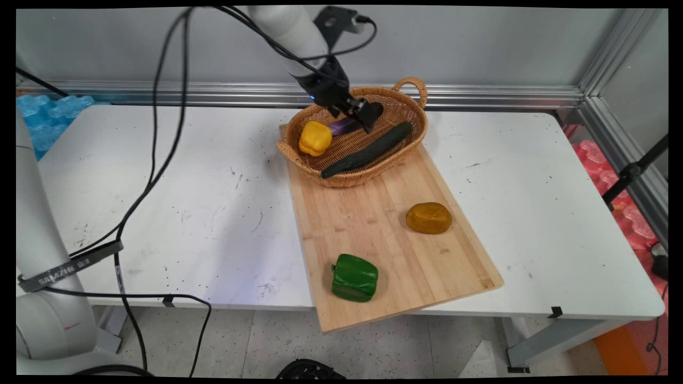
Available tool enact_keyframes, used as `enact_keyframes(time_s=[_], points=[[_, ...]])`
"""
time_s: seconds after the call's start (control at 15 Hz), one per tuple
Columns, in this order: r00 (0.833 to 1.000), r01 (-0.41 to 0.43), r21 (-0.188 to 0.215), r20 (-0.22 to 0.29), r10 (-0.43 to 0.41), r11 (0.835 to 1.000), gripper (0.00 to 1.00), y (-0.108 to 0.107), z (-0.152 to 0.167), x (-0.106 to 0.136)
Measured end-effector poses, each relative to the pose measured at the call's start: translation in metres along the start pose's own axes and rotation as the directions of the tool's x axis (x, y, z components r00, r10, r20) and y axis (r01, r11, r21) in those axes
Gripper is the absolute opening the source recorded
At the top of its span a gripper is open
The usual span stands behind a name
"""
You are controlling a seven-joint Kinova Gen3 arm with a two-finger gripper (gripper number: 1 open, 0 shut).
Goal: Pick up the cucumber from the vegetable basket
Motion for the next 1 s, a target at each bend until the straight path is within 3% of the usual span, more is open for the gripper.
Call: enact_keyframes(time_s=[0.4, 0.93, 1.0], points=[[0.998, 0.044, 0.033, 0.038, -0.045, 0.998, 1.00, 0.016, 0.054, 0.012], [0.995, 0.066, 0.068, 0.074, -0.071, 0.995, 1.00, 0.030, 0.097, 0.021], [0.994, 0.066, 0.074, 0.078, -0.072, 0.995, 0.00, 0.032, 0.100, 0.022]])
